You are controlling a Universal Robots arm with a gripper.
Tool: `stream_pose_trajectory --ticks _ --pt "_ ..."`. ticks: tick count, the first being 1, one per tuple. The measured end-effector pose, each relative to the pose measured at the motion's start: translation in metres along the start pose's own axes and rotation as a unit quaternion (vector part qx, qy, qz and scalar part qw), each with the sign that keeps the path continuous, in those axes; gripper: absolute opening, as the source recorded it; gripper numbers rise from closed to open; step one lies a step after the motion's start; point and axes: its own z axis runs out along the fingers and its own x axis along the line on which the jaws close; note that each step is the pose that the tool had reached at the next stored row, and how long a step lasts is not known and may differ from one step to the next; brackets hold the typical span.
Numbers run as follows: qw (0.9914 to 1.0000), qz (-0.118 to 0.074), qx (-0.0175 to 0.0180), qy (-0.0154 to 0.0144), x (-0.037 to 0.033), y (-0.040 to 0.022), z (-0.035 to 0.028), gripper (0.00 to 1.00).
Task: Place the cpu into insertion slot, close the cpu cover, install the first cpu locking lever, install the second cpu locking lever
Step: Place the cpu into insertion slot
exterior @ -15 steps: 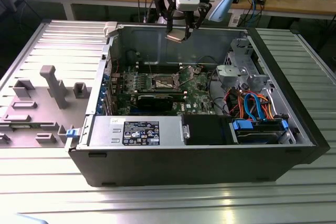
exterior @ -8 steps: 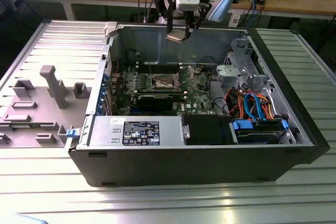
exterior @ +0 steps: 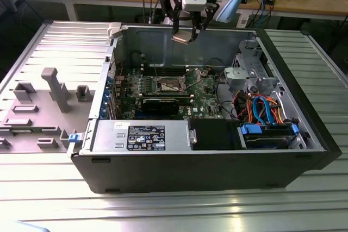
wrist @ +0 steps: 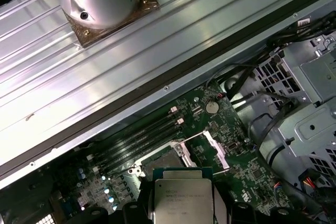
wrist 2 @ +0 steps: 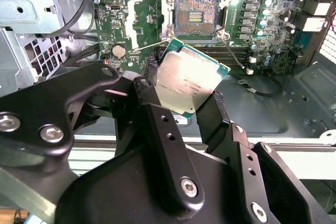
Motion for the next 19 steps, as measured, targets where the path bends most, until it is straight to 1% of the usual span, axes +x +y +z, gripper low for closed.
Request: stream_pose_trajectory --ticks 5,9,11,19 --pt "0.99994 0.011 -0.0002 -0.0010 0.0000 0.0000 0.0001 0.54" --pt "0.99970 0.024 -0.0005 -0.0021 0.0000 0.0000 0.0006 0.54" --pt "0.99965 0.026 -0.0004 -0.0023 0.0000 -0.0001 0.0014 0.54" --pt "0.99964 0.027 -0.0005 -0.0023 0.0000 -0.0001 0.0016 0.54"
